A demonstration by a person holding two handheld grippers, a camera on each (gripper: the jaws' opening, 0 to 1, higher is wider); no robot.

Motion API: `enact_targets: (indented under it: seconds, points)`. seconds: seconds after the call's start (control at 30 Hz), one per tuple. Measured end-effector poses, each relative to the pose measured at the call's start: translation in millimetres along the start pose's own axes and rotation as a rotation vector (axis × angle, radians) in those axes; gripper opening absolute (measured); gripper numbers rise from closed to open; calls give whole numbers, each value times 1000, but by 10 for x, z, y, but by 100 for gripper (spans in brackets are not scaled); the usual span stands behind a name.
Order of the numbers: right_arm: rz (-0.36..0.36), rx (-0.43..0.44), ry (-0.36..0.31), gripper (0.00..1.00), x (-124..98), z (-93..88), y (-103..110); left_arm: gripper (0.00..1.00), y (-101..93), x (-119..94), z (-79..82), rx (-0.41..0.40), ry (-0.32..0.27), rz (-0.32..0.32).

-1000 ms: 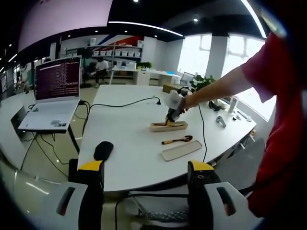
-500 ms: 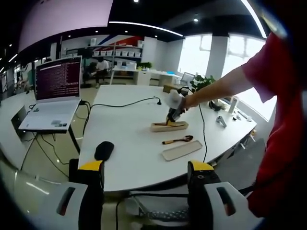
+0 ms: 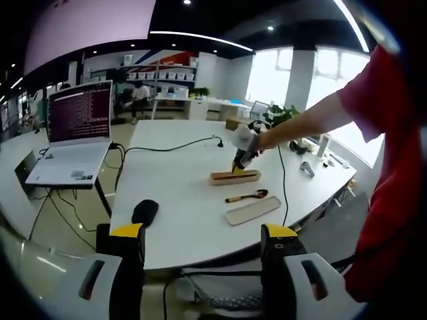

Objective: Arrange the utensils inside the cutlery case until each visible utensil rests in its matching compartment.

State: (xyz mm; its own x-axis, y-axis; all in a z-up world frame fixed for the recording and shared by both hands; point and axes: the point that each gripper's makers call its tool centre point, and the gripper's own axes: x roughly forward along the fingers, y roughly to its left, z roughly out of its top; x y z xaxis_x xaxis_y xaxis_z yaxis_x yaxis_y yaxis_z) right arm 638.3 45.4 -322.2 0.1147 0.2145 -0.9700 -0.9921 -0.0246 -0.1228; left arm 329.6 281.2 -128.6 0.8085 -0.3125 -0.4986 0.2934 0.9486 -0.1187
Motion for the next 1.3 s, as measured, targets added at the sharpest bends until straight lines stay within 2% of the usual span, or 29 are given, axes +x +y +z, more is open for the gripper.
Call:
enact_targets:
  seconds: [0.27,0.43,0.53,0.77,1.13,1.3]
  points:
    - [-19,59,-28,0,-167,-45,-81,72,-18,-4,36,14,-6,-10]
    - [-32,60,-34,0,-308,-56,-57,72,-27,-15,74,26,-18,-15]
    - [-37,59,-36,0,-347,-98,-32,72,-46,-23,93,32,-25,-18]
    - [-42,33,-44,0,-410,-68,74,72,-107,-55,90,39,-37,-27]
    - [-64,16,-76,0,-632,19,245,72,-106,-113,98,45,-51,-33]
    - [-67,15,-79,1,-674,2,295,72,-113,-118,107,53,-54,-39]
